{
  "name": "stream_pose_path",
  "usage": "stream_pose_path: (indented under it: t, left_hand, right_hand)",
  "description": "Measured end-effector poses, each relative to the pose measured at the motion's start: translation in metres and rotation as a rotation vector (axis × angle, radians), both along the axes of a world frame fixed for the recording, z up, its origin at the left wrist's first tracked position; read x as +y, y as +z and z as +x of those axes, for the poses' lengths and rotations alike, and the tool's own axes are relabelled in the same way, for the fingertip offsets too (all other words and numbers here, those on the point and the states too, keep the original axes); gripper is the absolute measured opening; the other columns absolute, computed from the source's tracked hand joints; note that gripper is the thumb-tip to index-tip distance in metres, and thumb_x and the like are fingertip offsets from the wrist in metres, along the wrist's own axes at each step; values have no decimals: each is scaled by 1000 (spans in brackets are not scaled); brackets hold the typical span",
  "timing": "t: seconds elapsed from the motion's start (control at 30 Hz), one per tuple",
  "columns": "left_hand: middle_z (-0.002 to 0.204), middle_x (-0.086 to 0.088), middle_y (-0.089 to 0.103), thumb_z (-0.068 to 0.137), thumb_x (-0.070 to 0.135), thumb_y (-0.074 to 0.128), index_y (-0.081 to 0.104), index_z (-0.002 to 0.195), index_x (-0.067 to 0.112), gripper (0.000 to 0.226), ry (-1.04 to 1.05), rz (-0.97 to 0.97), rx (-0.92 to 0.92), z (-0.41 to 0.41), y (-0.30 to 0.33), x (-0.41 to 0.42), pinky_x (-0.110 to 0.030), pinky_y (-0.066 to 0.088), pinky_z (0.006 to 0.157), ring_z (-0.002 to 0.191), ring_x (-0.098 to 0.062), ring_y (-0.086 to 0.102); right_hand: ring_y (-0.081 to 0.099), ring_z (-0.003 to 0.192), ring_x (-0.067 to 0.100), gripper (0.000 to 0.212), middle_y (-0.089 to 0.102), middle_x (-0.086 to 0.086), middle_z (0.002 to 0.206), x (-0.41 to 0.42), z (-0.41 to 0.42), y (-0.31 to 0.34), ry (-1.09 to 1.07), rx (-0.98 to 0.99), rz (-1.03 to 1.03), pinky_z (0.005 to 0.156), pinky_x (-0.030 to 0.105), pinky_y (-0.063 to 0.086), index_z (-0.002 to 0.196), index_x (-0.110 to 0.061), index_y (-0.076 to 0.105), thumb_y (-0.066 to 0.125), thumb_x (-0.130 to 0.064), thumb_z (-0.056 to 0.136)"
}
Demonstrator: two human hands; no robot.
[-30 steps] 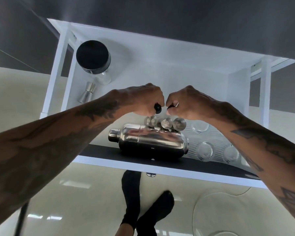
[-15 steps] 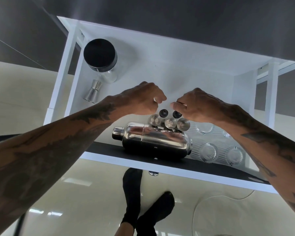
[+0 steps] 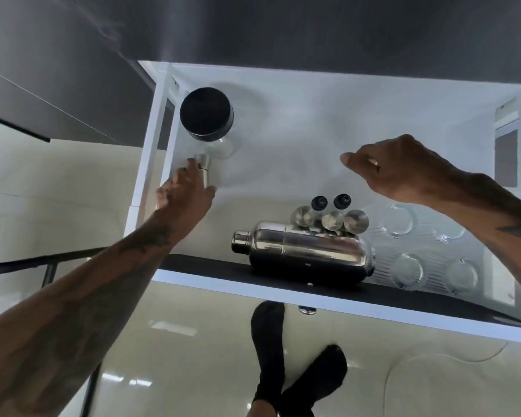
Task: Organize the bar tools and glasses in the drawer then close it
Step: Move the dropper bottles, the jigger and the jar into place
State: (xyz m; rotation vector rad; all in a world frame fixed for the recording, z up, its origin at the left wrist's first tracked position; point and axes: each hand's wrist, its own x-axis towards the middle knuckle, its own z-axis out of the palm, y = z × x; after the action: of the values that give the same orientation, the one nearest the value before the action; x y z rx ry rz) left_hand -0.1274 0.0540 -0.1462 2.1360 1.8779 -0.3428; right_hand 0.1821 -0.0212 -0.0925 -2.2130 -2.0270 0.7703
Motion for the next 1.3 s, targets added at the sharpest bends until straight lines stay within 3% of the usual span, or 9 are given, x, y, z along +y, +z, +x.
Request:
stream_pose_path:
  t: [0.13,0.3,0.43,0.57,0.77,0.87,1.03,1.17,1.3]
  left_hand:
    - [104,-15,65,85,30,67,56,114,4,41,197,-75,-133,5,-10,3,-41,54,76,91,-34,64]
    - [87,-7,73,70,23,80,68,94,12,29,396,-411,-503,24,0,-8,-43,62,77,78,-28,73]
    - [99,3,70,70,17,82,63,104,19,40,110,-401,-581,43,4,-10,-34,56,84,91,-19,68]
    - [98,4,70,74,17,81,59,98,20,33,-78,-303,-779,55,10,-14,-13,52,70,86,1,66]
    - [86,11,71,66,21,89,62,103,25,46,-94,-401,-808,56,3,-23,-5,47,64,79,6,66]
    - [80,12,74,64,16,90,66,97,34,45,-68,-442,-792,50,-5,-24,-15,53,69,77,-2,70]
    - [83,4,74,68,6,87,76,98,10,31,-177,-463,-751,51,-7,-20,-25,59,72,74,-11,73]
    - [75,0,72,75,19,84,76,91,8,21,-322,-462,-569,58,-5,-12,-31,52,64,63,-11,63]
    - [76,15,69,84,14,71,77,91,23,13,-375,-499,-431,55,-5,-7,-45,58,76,75,-18,68]
  right_hand:
    - [65,87,36,56,73,16,87,-2,3,2,-40,26,29,72,34,49,94,-7,70,36,-51,99]
    - [63,78,33,51,71,13,79,-7,7,9,-124,97,109,66,30,43,89,-6,69,41,-47,99]
    - [69,87,32,45,75,11,91,-8,8,14,-169,145,122,81,42,54,92,-9,70,42,-43,99]
    - [68,87,15,27,73,-2,109,0,-8,18,-190,297,124,84,25,50,107,-20,72,55,-36,94]
    - [62,102,17,43,61,3,119,21,-70,13,168,313,-119,75,26,51,127,-26,59,69,-30,85]
    - [62,82,13,30,65,3,112,30,-87,3,187,262,-172,66,27,52,115,-22,65,68,-27,86]
    - [47,51,-2,12,72,2,99,31,-86,-11,112,313,-210,33,5,34,95,-16,73,69,-11,85]
    - [53,56,-2,20,72,-4,86,30,-84,-17,54,306,-238,38,4,34,88,-17,74,65,0,84]
    - [55,60,-6,22,70,-10,75,30,-88,-15,118,248,-259,48,8,38,87,-17,76,62,0,85]
